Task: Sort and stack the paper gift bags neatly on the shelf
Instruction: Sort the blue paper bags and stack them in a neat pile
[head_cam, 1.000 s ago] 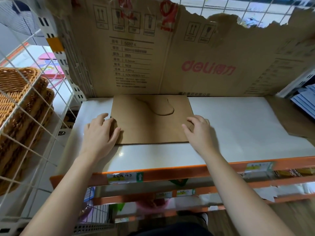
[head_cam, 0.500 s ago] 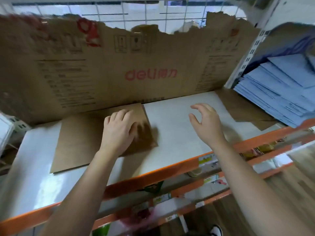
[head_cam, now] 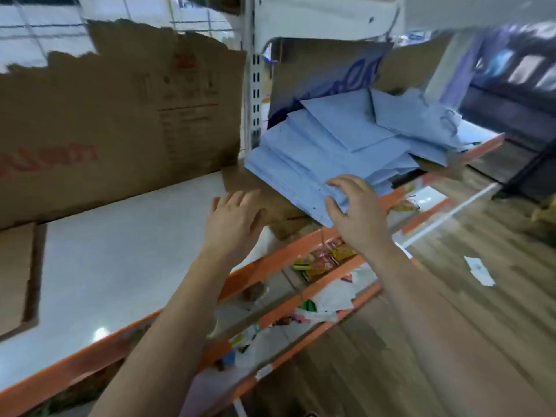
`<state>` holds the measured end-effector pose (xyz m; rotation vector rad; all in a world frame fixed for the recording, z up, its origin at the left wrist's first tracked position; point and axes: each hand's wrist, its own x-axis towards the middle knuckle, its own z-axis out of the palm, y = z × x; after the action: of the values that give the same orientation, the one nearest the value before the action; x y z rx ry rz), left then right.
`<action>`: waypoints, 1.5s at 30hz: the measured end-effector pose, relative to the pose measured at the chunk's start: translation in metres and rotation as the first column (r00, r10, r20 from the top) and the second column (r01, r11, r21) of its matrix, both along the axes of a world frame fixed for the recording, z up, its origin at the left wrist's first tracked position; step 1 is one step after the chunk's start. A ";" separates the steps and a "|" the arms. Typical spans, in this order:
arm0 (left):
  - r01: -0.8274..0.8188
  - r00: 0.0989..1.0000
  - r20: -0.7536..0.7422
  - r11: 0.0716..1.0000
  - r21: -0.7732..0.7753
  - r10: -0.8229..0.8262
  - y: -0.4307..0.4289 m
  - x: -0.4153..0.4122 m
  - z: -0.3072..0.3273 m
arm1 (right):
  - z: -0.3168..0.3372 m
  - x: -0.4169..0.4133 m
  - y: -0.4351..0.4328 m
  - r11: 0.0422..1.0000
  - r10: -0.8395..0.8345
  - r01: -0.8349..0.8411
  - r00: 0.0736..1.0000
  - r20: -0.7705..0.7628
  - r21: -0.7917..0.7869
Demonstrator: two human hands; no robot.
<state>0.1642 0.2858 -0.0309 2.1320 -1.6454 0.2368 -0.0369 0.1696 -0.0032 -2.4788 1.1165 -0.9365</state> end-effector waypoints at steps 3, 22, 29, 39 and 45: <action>0.030 1.000 -0.005 1.000 0.001 -0.030 -0.036 -0.033 0.003 | 0.003 -0.035 -0.029 0.999 -0.038 0.038 0.999 -0.003 0.004; 0.166 0.986 0.014 0.978 -0.125 -0.166 -0.287 -0.101 0.034 | 0.001 -0.123 -0.222 0.958 -0.285 0.285 0.958 0.002 0.007; 0.176 0.983 0.055 0.984 -0.036 -0.174 -0.336 -0.101 0.040 | -0.005 -0.122 -0.276 0.938 -0.340 0.337 0.940 0.038 0.078; 0.042 0.992 0.122 0.999 -0.018 -0.040 -0.382 -0.119 0.047 | -0.007 -0.133 -0.379 0.971 -0.210 0.199 0.974 0.081 0.132; -0.111 0.992 0.053 0.994 -0.009 0.111 -0.406 -0.152 0.046 | -0.012 -0.161 -0.436 0.992 -0.068 0.066 0.998 0.009 0.110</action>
<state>0.0119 -0.1202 0.0147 2.2331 -1.5546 0.3346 -0.1982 -0.2663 -0.0155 -2.3580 1.2201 -0.8837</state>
